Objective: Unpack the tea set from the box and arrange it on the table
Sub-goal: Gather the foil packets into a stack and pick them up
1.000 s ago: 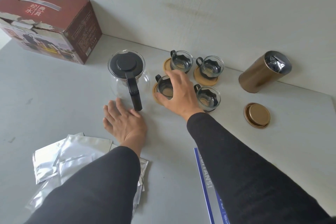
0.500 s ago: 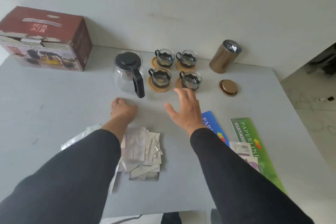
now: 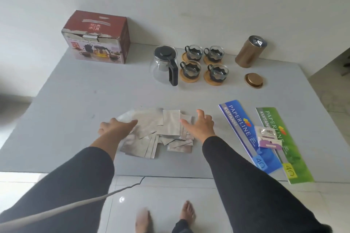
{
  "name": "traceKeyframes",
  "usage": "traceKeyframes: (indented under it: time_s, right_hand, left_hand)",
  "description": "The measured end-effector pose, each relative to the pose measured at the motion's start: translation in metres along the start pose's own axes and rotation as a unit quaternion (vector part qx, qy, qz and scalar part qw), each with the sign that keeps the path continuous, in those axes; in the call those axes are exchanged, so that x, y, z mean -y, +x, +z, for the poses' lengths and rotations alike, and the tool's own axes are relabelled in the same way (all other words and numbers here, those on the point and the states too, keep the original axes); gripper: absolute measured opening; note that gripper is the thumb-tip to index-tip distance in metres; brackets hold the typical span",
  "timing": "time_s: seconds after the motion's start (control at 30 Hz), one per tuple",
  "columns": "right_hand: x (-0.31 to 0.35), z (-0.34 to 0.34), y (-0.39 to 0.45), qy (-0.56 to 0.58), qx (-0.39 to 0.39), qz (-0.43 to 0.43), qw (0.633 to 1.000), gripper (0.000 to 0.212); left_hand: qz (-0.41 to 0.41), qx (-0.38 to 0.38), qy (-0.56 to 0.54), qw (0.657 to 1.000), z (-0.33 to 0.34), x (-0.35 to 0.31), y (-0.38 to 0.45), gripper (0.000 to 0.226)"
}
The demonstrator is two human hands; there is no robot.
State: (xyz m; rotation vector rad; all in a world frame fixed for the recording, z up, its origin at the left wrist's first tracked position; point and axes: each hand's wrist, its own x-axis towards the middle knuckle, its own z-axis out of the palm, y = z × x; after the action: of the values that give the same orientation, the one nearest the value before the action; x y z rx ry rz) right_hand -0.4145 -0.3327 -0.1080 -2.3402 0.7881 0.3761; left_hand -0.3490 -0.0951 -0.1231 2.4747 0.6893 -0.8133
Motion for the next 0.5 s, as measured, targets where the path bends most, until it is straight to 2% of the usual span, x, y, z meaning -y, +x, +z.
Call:
traceKeyframes:
  time_s: [0.1,0.23,0.37,0.5]
  right_hand:
    - [0.002,0.017,-0.008,0.019,0.047,0.020,0.998,0.094]
    - [0.014,0.030,-0.006,0.004,0.041,0.023,0.999,0.098]
    - [0.031,0.041,-0.001,0.048,0.059,0.023,0.997,0.097]
    - [0.042,0.059,-0.002,0.137,0.045,0.033,0.989,0.095]
  left_hand:
    - [0.019,-0.019,0.032,0.999,0.016,0.004,-0.014,0.098]
    - [0.073,-0.025,0.047,0.996,0.032,-0.010,-0.017,0.101]
    - [0.161,-0.012,0.028,0.986,0.057,-0.021,-0.030,0.087]
    - [0.180,-0.018,0.013,0.983,0.070,-0.025,-0.035,0.069]
